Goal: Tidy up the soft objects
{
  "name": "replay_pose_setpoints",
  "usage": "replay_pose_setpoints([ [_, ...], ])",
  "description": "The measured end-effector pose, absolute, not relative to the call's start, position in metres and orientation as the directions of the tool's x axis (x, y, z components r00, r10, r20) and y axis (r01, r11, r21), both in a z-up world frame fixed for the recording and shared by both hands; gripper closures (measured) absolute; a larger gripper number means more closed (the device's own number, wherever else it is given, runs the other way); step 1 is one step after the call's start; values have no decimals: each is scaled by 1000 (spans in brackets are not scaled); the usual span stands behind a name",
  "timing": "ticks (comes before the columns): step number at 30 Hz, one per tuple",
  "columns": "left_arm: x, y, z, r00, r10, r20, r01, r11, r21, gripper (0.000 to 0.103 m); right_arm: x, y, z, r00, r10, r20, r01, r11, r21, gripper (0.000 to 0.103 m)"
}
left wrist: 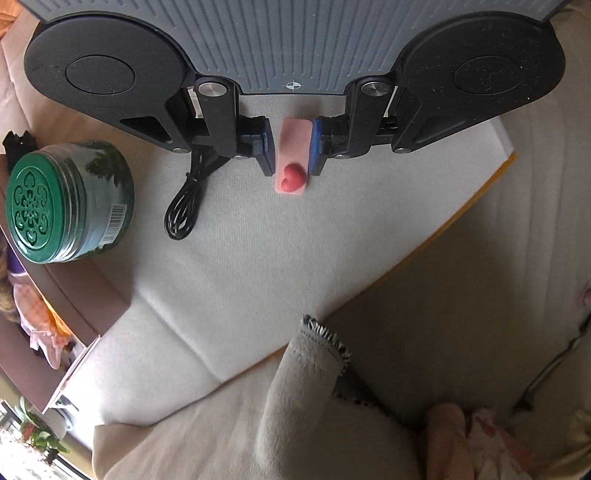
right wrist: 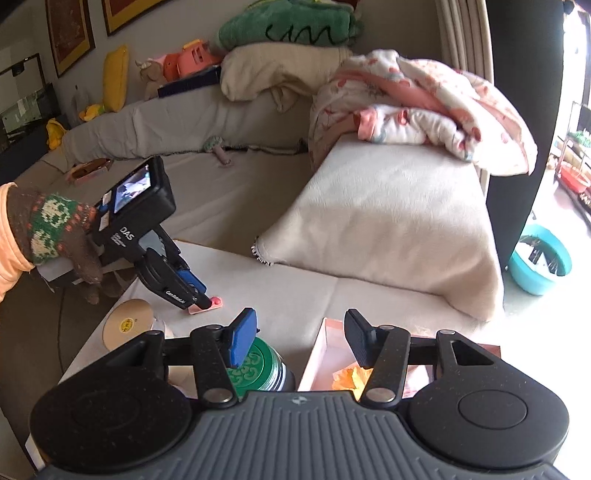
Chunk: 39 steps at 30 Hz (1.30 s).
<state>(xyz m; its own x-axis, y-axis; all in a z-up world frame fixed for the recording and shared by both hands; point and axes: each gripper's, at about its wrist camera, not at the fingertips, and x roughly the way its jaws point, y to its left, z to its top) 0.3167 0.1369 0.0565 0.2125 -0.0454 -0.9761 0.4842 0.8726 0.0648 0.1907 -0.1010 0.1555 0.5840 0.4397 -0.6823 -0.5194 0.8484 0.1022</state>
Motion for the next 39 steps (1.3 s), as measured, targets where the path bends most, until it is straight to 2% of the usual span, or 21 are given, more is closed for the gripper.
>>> replay_pose_setpoints([
  [4, 317, 141, 47, 196, -29, -980, 481, 874, 71, 79, 198, -96, 148, 559, 457, -692, -522, 843, 135, 50],
  [7, 317, 140, 41, 213, -1, -977, 469, 877, 101, 70, 199, -91, 146, 551, 460, -696, -527, 839, 136, 50],
  [8, 317, 143, 43, 229, 0, -973, 457, 883, 107, 70, 199, -90, 146, 551, 458, -698, -527, 839, 135, 50],
  [11, 317, 146, 42, 273, -42, -961, 437, 895, 85, 77, 203, -85, 144, 541, 451, -709, -519, 843, 140, 50],
  [13, 315, 147, 42, 283, -73, -956, 436, 898, 60, 84, 206, -81, 144, 525, 451, -721, -512, 845, 156, 50],
  [18, 302, 165, 42, 296, -128, -947, 382, 924, -6, 86, 227, -55, 141, 441, 449, -777, -498, 843, 204, 50],
  [22, 285, 197, 41, 353, -136, -926, 309, 951, -22, 86, 262, -21, 122, 279, 453, -847, -437, 845, 308, 51],
  [24, 272, 214, 40, 379, -139, -915, 259, 965, -40, 86, 281, -3, 104, 186, 432, -882, -379, 860, 342, 53],
  [25, 264, 221, 39, 388, -151, -909, 249, 967, -54, 86, 290, 6, 93, 147, 414, -898, -346, 872, 345, 59],
  [26, 258, 228, 38, 399, -162, -903, 241, 968, -67, 86, 297, 14, 84, 117, 395, -911, -319, 884, 343, 65],
  [28, 247, 239, 37, 419, -184, -889, 226, 970, -95, 86, 310, 29, 69, 87, 347, -934, -294, 904, 309, 69],
  [32, 231, 247, 34, 456, -225, -861, 212, 967, -140, 86, 329, 45, 45, 41, 294, -955, -225, 934, 278, 70],
  [35, 227, 254, 31, 481, -245, -842, 198, 966, -167, 87, 331, 55, 33, 31, 211, -977, -211, 957, 200, 70],
  [39, 222, 259, 28, 511, -258, -820, 189, 964, -186, 87, 332, 60, 31, 37, 174, -984, -204, 965, 163, 71],
])
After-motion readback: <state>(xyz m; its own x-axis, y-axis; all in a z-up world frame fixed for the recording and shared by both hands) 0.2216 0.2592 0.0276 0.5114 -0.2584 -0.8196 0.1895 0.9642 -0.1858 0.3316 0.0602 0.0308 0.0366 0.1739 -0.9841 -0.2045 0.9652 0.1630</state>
